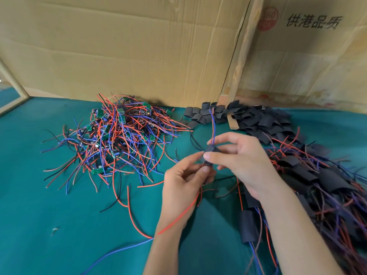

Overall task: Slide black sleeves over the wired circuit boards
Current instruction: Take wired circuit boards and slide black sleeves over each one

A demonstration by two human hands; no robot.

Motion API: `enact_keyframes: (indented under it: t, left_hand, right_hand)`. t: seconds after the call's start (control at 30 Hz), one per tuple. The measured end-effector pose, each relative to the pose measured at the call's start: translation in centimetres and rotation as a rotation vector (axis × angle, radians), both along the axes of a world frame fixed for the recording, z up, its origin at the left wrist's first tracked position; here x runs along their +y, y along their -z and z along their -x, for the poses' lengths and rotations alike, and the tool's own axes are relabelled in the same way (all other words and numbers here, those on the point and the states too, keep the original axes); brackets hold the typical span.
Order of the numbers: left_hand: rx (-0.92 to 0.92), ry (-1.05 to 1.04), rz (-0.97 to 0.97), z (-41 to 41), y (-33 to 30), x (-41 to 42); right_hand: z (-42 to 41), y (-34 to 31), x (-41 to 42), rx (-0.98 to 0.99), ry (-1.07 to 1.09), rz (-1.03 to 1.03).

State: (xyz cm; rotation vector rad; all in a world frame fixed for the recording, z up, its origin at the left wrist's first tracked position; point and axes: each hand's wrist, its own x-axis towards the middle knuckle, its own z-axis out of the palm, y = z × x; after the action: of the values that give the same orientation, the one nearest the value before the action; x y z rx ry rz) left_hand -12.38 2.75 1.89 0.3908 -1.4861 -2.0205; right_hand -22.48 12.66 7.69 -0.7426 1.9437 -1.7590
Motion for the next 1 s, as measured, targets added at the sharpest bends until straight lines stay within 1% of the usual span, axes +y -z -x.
enact_keyframes:
  t: [0.07, 0.17, 0.23, 0.37, 0.47, 0.57, 0.67, 0.73, 0.87, 1.0]
  left_hand:
    - [0.027, 0.012, -0.047, -0.2, -0.1, -0.2]
    - [0.022, 0.037, -0.061, -0.5, -0.3, -0.3]
    - [0.035, 0.078, -0.085, -0.6, -0.4, -0.3]
    - [0.044, 0.100, -0.101, -0.5, -0.6, -0.3]
    - [0.011, 0.091, -0.132, -0.5, -0.6, -0.3]
    - [-0.034, 0.131, -0.190, -0.7, -0.5, -0.3]
    - [-0.028, 0.158, -0.228, -0.7, -0.3, -0.2]
    - [-0.021, 0.134, -0.210, -0.7, -0.1, -0.2]
    - [0.018, 0.105, -0.191, -0.8, 0.0, -0.5]
    - [0.037, 0.117, -0.206, -0.7, 0.1, -0.4]
  right_hand:
    - [-0.3, 0.5, -0.4, -0.075, -0.032, 0.008]
    - [-0.1, 0.9, 0.0, -0.182, -0.073, 0.026]
    - [0.3, 0.9, 0.5, -0.216, -0.095, 0.038]
    - [0.3, 1.0, 0.6, -0.193, -0.110, 0.032]
    - [0.2, 1.1, 0.2, -0.168, -0.079, 0.036]
    - [0.4, 1.0, 0.1, -0.144, 0.043, 0.116]
    - [0.6, 0.8, 0.2, -0.115, 0.132, 0.178]
    - [0.6, 0.8, 0.3, -0.117, 0.113, 0.169]
    - [0.7, 0.8, 0.6, -0.150, -0.004, 0.104]
    - [1.0, 0.6, 1.3, -0.228, -0.062, 0.147]
